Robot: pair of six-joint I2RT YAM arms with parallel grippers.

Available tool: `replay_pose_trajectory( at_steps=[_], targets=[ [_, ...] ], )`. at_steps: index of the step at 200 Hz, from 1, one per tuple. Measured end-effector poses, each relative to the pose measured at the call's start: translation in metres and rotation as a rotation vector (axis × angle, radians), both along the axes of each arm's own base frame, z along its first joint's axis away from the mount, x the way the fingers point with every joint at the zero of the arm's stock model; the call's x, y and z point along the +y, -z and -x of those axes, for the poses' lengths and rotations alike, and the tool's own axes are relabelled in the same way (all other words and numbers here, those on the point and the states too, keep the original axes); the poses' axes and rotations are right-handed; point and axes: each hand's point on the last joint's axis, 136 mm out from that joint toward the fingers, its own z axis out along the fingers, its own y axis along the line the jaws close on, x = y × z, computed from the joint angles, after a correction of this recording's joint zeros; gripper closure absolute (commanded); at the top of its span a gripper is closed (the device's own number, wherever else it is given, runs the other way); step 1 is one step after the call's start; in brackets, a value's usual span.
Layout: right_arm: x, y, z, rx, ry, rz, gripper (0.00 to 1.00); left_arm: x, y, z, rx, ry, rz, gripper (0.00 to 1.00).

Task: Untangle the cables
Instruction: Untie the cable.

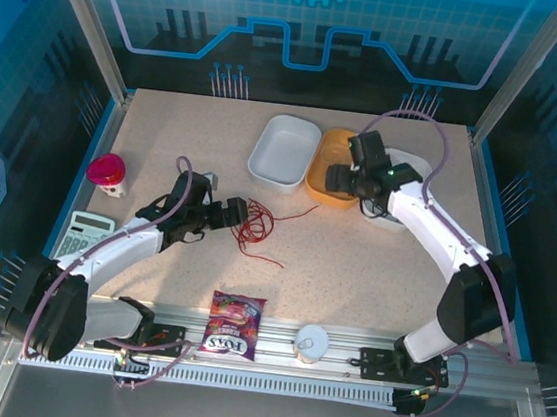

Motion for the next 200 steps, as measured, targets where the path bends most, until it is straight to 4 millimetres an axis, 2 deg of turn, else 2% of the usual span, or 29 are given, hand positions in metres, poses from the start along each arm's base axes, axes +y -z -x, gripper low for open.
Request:
replay_pose_trajectory(
  at_steps=[14,42,65,97,131,167,200],
  targets=[
    [0.011,0.011,0.019,0.014,-0.03,0.008,0.0,0.0,-0.003,-0.001,-0.005,0.011,-0.01,0.02],
    [0.034,0.029,0.048,0.037,-0.079,0.01,0.0,0.0,-0.007,0.0,-0.001,0.029,-0.033,0.12],
    [0.049,0.04,0.062,0.055,-0.092,-0.007,0.0,0.001,-0.005,-0.002,0.023,0.032,-0.055,0.25],
    [0.073,0.046,0.069,0.051,-0.095,-0.039,0.0,0.0,0.01,-0.006,0.073,0.046,-0.083,0.35],
    [0.088,0.078,0.075,0.122,-0.075,-0.025,0.0,-0.01,0.024,-0.012,0.115,0.073,-0.088,0.43],
    [0.093,0.096,0.08,0.171,-0.049,-0.013,0.0,-0.022,0.026,-0.039,0.109,0.101,-0.105,0.59],
    [0.092,0.096,0.081,0.176,-0.029,-0.018,0.0,-0.032,0.029,-0.063,0.107,0.131,-0.12,0.62]
  ],
)
